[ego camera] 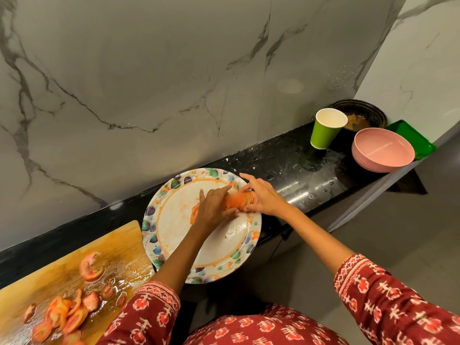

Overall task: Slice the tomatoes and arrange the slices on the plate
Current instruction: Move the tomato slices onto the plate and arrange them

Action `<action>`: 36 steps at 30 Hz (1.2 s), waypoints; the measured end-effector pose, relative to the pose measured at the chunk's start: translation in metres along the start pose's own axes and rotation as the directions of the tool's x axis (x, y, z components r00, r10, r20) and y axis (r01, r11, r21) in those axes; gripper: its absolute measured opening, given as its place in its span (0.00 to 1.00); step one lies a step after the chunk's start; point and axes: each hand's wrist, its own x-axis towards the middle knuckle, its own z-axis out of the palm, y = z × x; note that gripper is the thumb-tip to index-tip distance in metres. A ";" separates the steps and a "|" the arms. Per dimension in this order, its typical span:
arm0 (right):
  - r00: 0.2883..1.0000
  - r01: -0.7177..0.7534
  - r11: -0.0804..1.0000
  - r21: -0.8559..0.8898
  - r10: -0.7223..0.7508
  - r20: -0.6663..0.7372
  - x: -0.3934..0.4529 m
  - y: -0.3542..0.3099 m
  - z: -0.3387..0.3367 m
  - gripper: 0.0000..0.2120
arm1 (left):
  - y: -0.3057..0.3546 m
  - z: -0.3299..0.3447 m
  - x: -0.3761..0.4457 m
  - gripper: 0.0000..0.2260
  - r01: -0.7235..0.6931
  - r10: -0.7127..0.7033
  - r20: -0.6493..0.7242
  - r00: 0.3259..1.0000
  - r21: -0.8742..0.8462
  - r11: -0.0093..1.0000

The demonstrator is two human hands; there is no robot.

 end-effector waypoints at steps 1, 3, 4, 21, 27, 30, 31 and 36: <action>1.000 0.005 1.000 -0.013 -0.005 0.004 0.001 0.000 0.000 0.44 | -0.001 0.000 0.001 0.33 0.006 -0.006 0.000 1.000 -0.006 1.000; 1.000 0.013 0.999 -0.035 -0.013 0.011 0.003 0.000 0.000 0.44 | -0.002 0.000 0.002 0.34 0.009 -0.009 0.000 1.000 -0.007 1.000; 1.000 0.018 0.999 -0.043 -0.017 0.013 0.004 0.000 0.001 0.45 | -0.002 0.000 0.002 0.35 0.006 -0.006 -0.002 1.000 -0.005 1.000; 0.997 -0.052 0.998 0.026 0.053 -0.053 -0.012 0.013 -0.011 0.45 | 0.010 0.002 0.006 0.36 0.006 -0.009 0.045 0.999 0.063 0.998; 0.999 -0.039 0.999 -0.021 0.039 -0.021 -0.001 0.008 -0.009 0.43 | 0.010 0.005 0.007 0.34 0.019 -0.021 0.026 0.999 0.060 0.998; 0.998 -0.043 0.999 -0.030 0.044 0.042 0.001 0.008 -0.011 0.43 | 0.011 0.004 0.006 0.34 0.024 -0.025 0.022 0.999 0.064 0.998; 0.997 -0.042 0.999 -0.030 0.043 0.059 0.000 0.009 -0.013 0.43 | 0.011 0.004 0.006 0.34 0.024 -0.026 0.017 1.000 0.064 0.998; 0.998 -0.040 0.999 -0.024 0.041 0.051 -0.004 0.012 -0.016 0.42 | 0.009 0.005 0.005 0.34 0.042 -0.042 0.002 0.999 0.054 0.998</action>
